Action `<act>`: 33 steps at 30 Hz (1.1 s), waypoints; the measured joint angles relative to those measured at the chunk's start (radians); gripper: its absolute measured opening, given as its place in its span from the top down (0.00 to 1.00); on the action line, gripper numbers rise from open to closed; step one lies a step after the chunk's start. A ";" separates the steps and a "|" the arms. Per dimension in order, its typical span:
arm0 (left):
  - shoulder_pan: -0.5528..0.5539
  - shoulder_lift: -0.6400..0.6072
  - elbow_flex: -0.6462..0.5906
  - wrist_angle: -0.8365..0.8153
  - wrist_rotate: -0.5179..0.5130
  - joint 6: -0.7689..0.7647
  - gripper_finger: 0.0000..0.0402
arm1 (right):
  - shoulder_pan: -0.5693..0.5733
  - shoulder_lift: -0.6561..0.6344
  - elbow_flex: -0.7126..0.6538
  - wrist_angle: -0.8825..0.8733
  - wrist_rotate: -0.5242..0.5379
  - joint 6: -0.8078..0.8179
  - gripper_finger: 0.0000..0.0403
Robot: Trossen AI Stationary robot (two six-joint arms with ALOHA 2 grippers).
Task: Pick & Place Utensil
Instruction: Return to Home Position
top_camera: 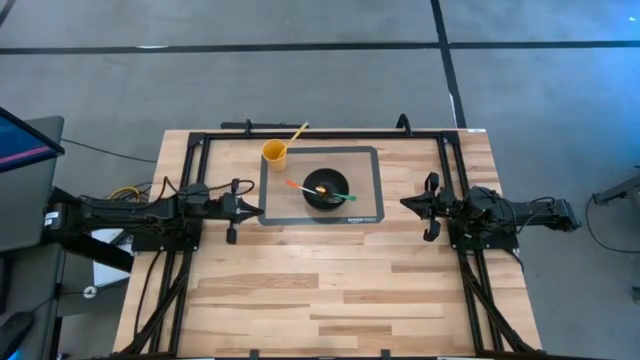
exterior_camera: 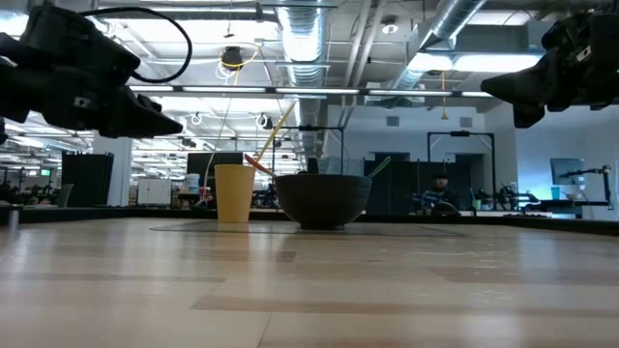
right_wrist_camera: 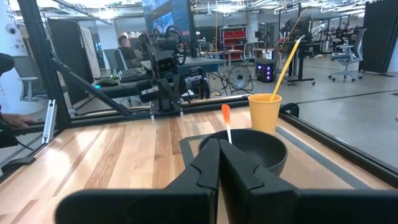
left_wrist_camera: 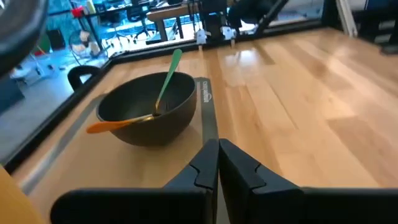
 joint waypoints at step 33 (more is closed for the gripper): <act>0.008 -0.009 -0.001 0.155 0.172 -0.312 0.97 | 0.000 0.000 0.000 0.000 0.000 0.000 1.00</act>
